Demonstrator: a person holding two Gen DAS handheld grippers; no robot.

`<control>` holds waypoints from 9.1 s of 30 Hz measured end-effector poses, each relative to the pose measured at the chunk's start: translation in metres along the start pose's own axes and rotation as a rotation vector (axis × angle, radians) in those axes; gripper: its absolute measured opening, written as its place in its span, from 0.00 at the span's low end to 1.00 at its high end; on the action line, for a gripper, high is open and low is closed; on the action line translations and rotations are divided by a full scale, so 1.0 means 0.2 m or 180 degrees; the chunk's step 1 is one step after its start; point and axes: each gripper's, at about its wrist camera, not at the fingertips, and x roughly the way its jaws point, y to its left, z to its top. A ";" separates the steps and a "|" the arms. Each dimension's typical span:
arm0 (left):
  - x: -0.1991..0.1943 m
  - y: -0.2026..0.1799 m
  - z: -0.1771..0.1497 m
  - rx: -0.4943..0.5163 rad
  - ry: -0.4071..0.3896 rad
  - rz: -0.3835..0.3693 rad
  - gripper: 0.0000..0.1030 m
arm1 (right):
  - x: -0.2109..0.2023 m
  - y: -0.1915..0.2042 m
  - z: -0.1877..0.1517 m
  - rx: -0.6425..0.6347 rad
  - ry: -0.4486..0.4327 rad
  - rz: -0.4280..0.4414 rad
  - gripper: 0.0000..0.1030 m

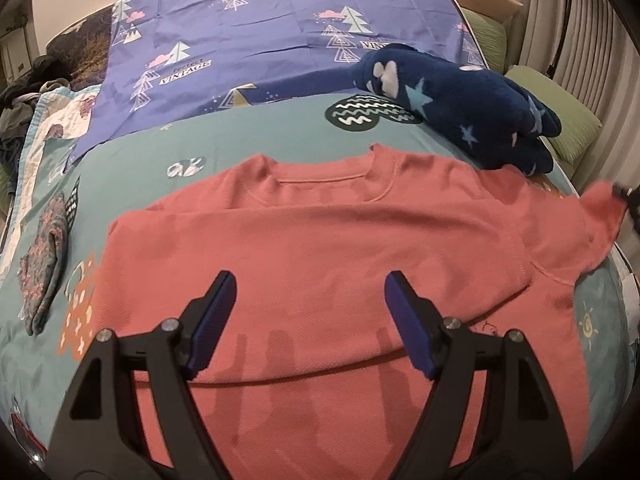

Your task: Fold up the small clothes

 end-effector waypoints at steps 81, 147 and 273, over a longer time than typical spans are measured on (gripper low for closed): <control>-0.31 0.50 0.25 -0.0171 -0.0441 -0.0147 0.09 | 0.21 0.72 -0.77 -0.2150 0.1275 -0.0213 0.59; -0.07 0.53 0.39 -0.0221 -0.0312 -0.0140 0.65 | 0.47 0.68 -0.49 -0.1671 0.1523 0.0296 0.63; -1.19 0.68 -1.29 -0.0636 -0.0349 -0.1140 0.07 | -0.94 0.08 -1.12 -0.0785 0.1792 0.1941 0.04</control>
